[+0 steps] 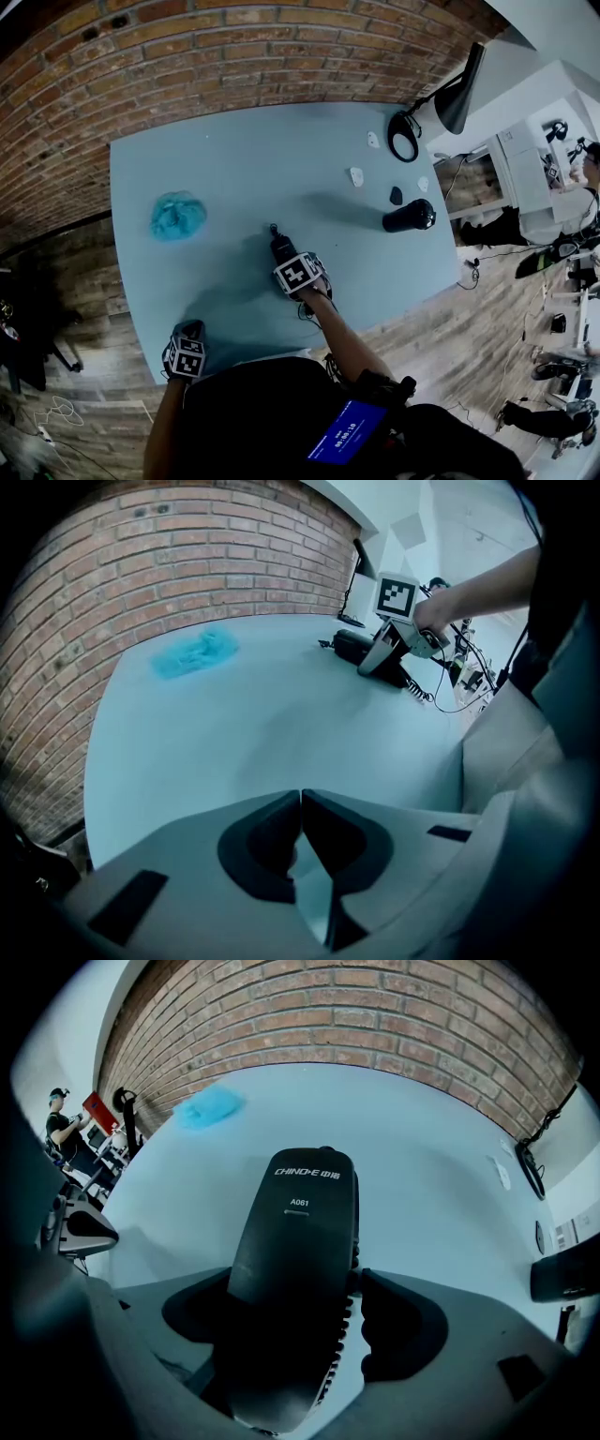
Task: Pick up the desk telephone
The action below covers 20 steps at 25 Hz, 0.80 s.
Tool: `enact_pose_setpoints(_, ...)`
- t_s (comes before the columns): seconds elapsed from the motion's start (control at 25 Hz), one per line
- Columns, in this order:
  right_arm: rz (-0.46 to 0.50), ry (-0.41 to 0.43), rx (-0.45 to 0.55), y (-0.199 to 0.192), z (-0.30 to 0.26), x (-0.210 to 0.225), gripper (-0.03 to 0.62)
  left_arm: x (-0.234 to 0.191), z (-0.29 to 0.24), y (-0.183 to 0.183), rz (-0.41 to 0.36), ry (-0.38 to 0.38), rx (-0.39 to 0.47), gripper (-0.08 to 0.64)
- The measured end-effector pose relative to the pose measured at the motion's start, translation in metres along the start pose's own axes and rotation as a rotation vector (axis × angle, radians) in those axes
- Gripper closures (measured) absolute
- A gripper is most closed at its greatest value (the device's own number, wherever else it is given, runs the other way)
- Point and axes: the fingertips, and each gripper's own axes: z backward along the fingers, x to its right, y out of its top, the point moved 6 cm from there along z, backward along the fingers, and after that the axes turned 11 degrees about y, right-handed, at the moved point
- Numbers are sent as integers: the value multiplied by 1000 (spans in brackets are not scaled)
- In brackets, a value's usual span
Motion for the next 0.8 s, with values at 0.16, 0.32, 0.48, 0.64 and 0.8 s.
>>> enact_pose_setpoints(0.16,-7,6,-21,-3,-1,-1,183,-1,0,-2,19,-16,0,529)
enact_pose_setpoints(0.32,-8,7,-25,-4,0,0,183,-6,0,2,63,-54,-9,537)
enact_pose_setpoints(0.48,-10,5,-25,-2,-1,0,183,-9,-2,2,82,-94,-40,537)
enact_pose_setpoints(0.64,-9,5,-21,-2,-1,-2,183,-10,-1,1,76,-109,-41,537)
enact_pose_setpoints(0.8,-9,4,-24,-3,-1,-2,183,-7,0,1,56,-90,-33,537)
